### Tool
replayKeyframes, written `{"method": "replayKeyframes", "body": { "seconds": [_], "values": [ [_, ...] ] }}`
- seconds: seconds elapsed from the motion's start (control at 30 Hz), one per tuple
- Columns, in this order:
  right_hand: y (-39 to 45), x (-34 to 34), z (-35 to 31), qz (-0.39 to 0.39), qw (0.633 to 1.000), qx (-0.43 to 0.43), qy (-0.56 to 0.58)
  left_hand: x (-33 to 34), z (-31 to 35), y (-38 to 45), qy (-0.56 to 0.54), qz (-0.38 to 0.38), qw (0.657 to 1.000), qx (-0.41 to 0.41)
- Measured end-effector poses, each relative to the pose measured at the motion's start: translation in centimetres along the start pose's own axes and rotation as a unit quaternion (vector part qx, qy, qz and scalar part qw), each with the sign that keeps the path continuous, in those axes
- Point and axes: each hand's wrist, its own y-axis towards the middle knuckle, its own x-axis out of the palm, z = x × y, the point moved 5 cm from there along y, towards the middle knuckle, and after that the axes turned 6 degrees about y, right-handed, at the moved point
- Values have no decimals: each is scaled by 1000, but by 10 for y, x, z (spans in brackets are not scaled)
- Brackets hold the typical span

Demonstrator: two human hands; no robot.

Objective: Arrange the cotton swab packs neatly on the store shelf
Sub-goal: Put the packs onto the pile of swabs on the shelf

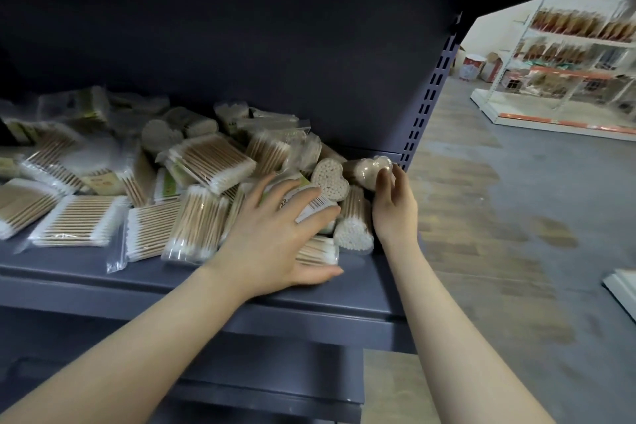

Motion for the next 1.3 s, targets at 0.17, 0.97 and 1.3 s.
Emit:
{"method": "replayKeyframes", "body": {
  "seconds": [0.17,0.97,1.3],
  "values": [
    [-1,4,1,38,999,1,-9,2,-5,0,-2,-9,999,33],
    [-6,23,-2,71,997,13,-5,5,-39,-8,-35,30,994,96],
    [-12,34,-15,55,998,11,-23,6,-53,-14,-42,50,993,101]
  ]
}}
